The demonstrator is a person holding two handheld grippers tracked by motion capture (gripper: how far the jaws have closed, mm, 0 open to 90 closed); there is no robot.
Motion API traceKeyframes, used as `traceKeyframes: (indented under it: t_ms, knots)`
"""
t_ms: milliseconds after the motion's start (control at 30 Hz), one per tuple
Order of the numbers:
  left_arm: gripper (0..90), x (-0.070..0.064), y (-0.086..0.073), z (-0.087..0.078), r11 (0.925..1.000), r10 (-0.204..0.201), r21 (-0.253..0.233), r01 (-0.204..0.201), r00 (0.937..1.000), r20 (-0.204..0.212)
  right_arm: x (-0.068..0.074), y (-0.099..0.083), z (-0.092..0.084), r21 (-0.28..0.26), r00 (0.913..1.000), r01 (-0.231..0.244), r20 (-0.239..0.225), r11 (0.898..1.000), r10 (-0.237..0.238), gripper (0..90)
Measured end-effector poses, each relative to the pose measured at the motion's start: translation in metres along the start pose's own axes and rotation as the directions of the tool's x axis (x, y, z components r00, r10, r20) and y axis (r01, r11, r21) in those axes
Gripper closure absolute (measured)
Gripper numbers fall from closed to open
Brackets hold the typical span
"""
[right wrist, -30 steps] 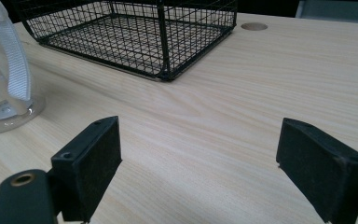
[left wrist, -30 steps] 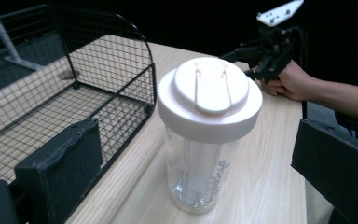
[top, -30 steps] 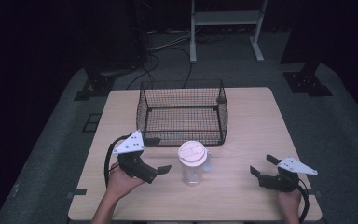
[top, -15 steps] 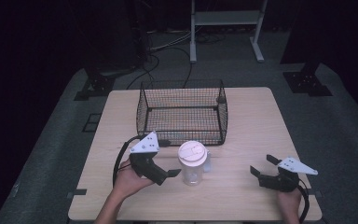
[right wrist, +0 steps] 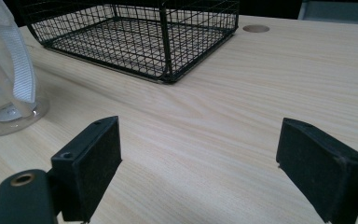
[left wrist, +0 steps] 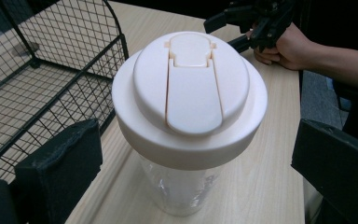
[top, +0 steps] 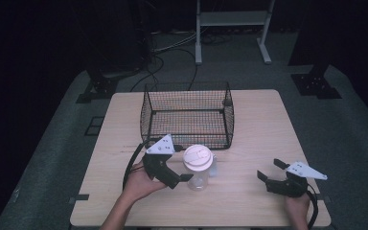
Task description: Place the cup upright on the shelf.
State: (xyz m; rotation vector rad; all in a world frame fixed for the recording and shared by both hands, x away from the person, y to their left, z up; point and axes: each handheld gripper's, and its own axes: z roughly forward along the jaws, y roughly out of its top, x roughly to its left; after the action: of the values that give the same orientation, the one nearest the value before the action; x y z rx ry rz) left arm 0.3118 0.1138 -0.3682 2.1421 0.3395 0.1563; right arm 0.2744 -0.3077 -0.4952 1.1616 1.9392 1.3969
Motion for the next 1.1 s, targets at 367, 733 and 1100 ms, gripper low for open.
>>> traceKeyframes:
  t_ms: [367, 733, 1100]
  knots:
    - [0.8, 0.008, 0.003, 0.017, 0.9978, -0.031, 0.059, 0.03, 0.9994, 0.017, 0.0, 0.0, 0.0, -0.001, 1.0, 0.0, -0.003, 1.0, 0.0, 12.9]
    - [0.8, 0.007, 0.015, 0.034, 0.9924, -0.027, 0.121, 0.024, 0.9993, 0.025, 0.0, 0.0, 0.0, 0.003, 1.0, -0.001, -0.007, 1.0, 0.001, 12.9]
    - [0.9, 0.007, 0.021, 0.046, 0.9855, -0.024, 0.169, 0.02, 0.9995, 0.02, 0.0, 0.0, 0.0, -0.001, 1.0, -0.001, -0.008, 1.0, 0.001, 12.9]
